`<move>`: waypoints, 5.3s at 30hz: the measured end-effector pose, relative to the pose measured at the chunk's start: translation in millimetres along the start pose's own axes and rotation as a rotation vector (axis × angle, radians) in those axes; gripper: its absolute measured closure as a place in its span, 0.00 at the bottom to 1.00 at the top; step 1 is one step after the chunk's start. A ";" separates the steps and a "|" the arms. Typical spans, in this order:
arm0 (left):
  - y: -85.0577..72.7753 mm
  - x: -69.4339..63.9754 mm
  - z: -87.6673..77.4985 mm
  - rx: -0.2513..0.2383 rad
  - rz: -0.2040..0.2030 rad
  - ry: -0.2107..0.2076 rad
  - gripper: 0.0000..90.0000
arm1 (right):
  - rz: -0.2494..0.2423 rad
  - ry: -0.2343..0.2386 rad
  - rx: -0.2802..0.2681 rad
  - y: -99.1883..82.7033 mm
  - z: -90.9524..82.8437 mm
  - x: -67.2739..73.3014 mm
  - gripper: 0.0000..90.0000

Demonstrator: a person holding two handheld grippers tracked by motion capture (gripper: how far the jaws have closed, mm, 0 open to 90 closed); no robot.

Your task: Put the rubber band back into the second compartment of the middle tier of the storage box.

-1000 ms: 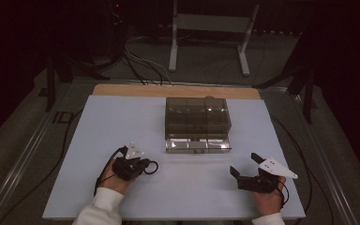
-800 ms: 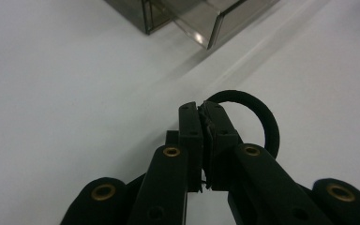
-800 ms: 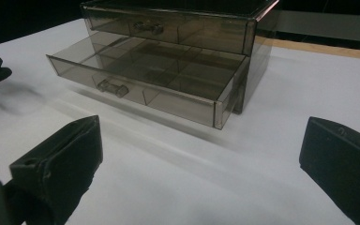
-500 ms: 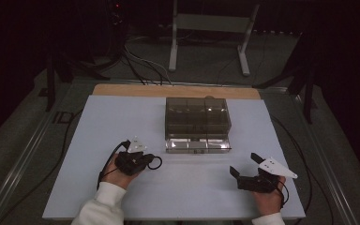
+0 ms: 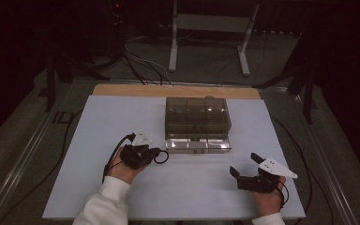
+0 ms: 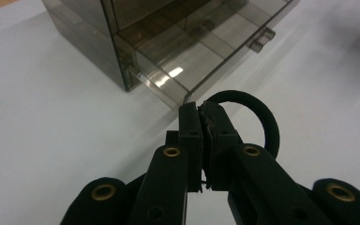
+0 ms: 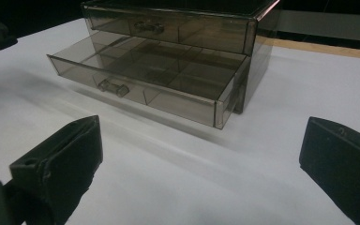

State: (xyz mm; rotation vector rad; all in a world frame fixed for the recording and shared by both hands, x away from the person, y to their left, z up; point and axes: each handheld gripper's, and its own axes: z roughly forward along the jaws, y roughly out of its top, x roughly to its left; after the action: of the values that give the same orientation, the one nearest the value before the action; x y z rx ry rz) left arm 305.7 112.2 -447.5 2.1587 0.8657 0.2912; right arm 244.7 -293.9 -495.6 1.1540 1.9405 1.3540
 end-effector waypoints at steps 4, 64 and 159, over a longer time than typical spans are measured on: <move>5.5 0.3 0.9 -0.010 -0.003 -0.009 0.98 | 0.002 0.002 0.002 0.0 0.2 0.3 0.00; 73.5 -2.9 43.6 -0.035 0.026 -0.034 0.98 | -0.003 0.006 0.006 -0.1 1.0 0.2 0.00; 92.6 -24.4 111.6 0.053 0.066 -0.047 0.98 | -0.008 0.010 0.009 0.0 2.2 0.0 0.00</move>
State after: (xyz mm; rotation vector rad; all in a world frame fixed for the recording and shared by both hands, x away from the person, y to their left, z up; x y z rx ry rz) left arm 384.0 -12.2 -452.6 2.2378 0.7855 0.2520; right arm 246.4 -292.8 -496.5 1.1446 1.9576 1.3505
